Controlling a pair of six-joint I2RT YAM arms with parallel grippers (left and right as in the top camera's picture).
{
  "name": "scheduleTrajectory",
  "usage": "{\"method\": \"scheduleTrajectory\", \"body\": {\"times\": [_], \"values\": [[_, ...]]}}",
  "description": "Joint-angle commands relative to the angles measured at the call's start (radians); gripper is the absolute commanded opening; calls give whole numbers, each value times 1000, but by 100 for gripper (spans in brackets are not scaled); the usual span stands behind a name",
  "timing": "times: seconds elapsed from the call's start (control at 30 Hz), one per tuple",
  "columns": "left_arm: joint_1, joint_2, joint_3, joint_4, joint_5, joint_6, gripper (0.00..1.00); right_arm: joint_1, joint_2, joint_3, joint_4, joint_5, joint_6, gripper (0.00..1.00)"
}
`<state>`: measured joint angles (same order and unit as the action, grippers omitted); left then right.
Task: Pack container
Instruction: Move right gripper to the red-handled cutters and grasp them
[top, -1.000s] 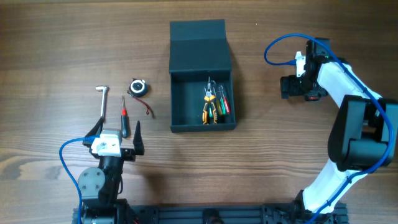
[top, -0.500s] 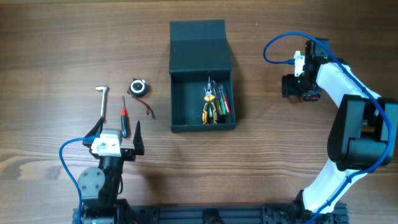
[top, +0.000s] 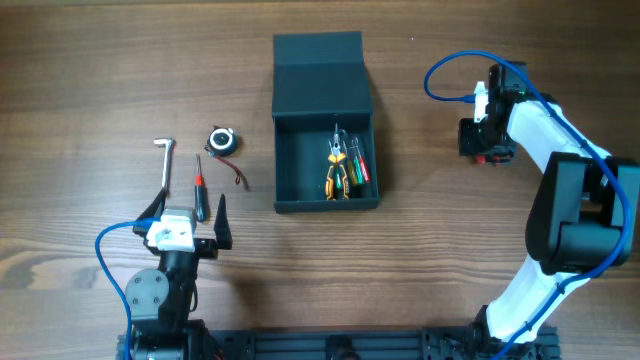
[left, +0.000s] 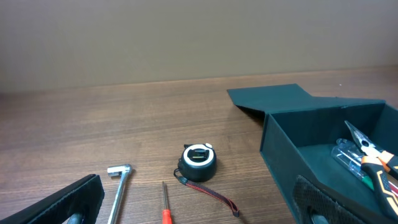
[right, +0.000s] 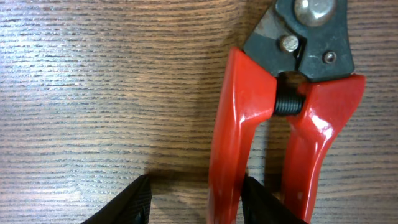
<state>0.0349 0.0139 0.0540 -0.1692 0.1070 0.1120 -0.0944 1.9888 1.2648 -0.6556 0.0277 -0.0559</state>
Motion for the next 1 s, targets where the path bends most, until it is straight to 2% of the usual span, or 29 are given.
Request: {"method": "scheduleTrajectory", "body": {"times": [0.0, 0.13, 0.37, 0.53, 0.63, 0.77, 0.9, 0.97], "values": [[5, -6, -4, 0, 19, 15, 100, 2, 39, -16, 4, 71, 60, 46], [6, -6, -4, 0, 19, 15, 100, -12, 39, -16, -19, 84, 138, 43], [5, -6, -4, 0, 19, 15, 100, -52, 39, 34, -60, 69, 134, 41], [5, -6, -4, 0, 19, 15, 100, -52, 69, 47, -61, 54, 55, 51], [6, -6, -4, 0, 19, 15, 100, -51, 138, 105, -105, 51, 56, 50], [5, -6, -4, 0, 19, 15, 100, -51, 145, 157, -91, 50, 55, 50], [6, -6, -4, 0, 19, 15, 100, -51, 148, 174, -112, 42, 56, 37], [5, -6, -4, 0, 19, 15, 100, -51, 148, 174, -120, 39, 55, 37]]}}
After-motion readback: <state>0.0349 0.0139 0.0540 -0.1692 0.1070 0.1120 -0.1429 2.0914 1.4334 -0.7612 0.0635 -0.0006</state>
